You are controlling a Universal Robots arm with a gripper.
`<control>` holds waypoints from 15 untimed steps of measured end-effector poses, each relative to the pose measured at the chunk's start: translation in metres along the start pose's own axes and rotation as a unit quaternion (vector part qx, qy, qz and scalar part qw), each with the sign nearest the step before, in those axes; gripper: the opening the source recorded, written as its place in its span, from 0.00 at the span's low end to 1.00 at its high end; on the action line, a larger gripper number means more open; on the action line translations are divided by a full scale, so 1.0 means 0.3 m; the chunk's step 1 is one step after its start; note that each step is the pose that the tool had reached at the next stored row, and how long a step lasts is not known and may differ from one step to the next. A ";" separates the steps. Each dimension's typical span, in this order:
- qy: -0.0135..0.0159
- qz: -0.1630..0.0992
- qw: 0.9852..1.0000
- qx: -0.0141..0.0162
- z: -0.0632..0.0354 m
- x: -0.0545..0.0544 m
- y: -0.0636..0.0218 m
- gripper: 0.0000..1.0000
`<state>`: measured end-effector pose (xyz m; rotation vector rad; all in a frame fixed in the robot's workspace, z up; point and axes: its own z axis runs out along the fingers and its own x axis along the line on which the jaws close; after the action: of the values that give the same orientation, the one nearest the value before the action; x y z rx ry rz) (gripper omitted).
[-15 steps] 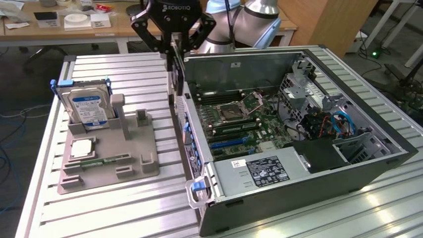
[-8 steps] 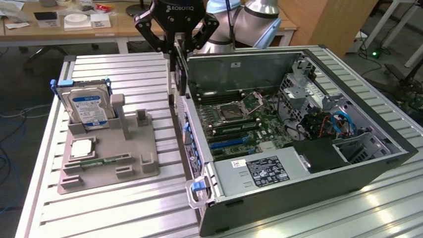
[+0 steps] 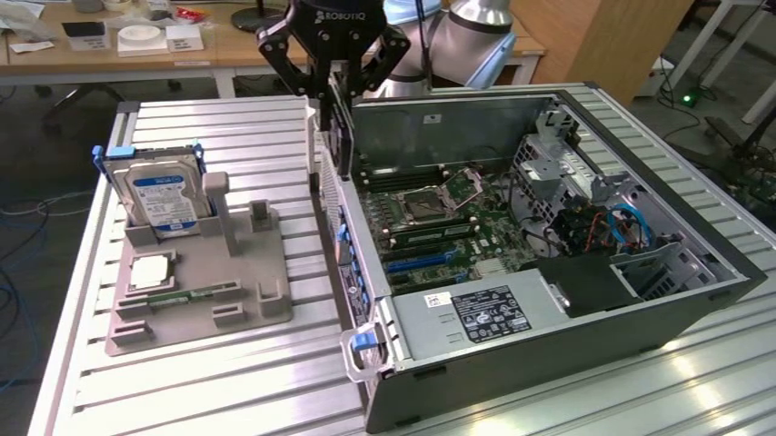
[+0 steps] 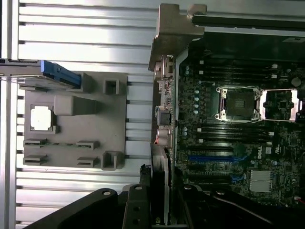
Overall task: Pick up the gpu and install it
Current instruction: 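Pick up the gpu and move the gpu toward the slot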
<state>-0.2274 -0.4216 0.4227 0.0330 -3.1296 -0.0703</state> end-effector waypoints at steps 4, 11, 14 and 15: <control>0.000 0.000 1.000 0.000 0.002 -0.009 0.000 0.27; 0.000 0.000 1.000 0.000 0.003 -0.038 -0.001 0.27; 0.000 0.000 1.000 0.000 0.004 -0.050 -0.001 0.27; 0.000 0.000 1.000 0.000 0.004 -0.054 -0.001 0.27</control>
<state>-0.2113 -0.4216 0.4213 0.0328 -3.1296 -0.0704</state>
